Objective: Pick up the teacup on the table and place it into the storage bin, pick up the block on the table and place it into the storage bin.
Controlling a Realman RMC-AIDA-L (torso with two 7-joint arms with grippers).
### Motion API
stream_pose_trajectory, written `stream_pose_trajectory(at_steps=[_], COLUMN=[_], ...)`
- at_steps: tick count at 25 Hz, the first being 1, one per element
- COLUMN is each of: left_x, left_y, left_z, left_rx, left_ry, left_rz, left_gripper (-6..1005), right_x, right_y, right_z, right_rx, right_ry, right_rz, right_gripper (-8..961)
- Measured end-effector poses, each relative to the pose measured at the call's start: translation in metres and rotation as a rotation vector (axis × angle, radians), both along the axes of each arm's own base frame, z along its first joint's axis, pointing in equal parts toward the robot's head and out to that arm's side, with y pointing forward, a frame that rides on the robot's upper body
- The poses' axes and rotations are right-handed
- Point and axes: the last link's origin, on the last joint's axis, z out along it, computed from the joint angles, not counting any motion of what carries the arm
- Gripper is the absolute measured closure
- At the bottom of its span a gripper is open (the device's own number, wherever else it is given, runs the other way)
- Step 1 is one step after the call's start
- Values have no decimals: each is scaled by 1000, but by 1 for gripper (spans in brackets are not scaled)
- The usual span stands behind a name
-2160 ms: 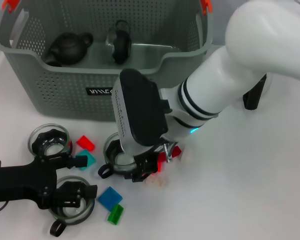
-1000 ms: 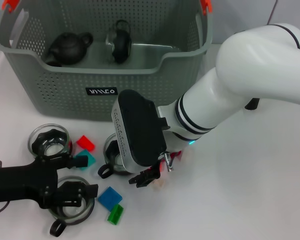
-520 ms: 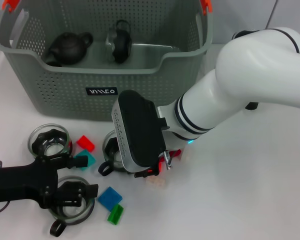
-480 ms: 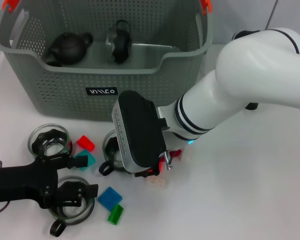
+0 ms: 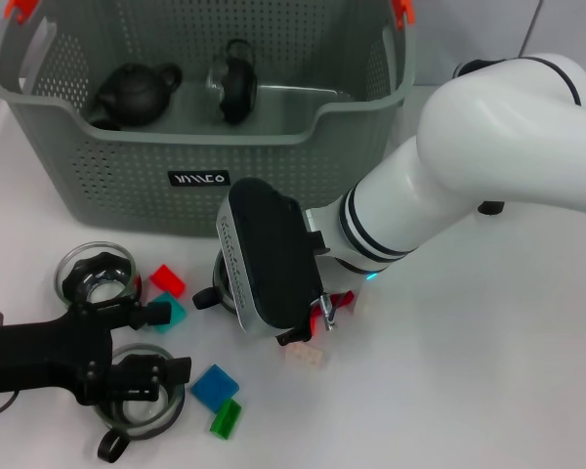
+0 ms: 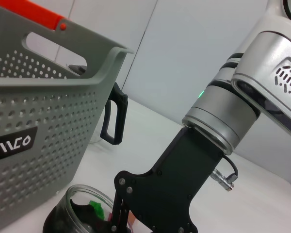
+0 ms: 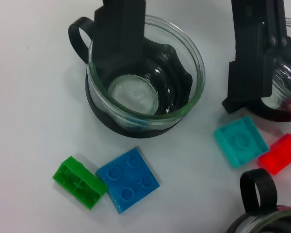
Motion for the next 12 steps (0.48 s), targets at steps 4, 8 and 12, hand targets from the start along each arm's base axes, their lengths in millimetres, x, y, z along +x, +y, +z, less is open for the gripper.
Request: stream_pose_trajectory(at_steps=[4, 8, 12], left_x=[0, -1, -2], left_y=[0, -1, -3], left_z=[1, 2, 4], left_rx=[2, 3, 0], left_ry=[0, 1, -1], left_rz=[1, 4, 1], left_gripper=[90, 90, 90], right_x=[-1, -3, -9], right_y=[1, 0, -2], right_z=[1, 3, 10], right_rx=[-1, -1, -9], right_ry=[2, 15, 52], right_rz=[0, -7, -40], right_gripper=[892, 892, 892])
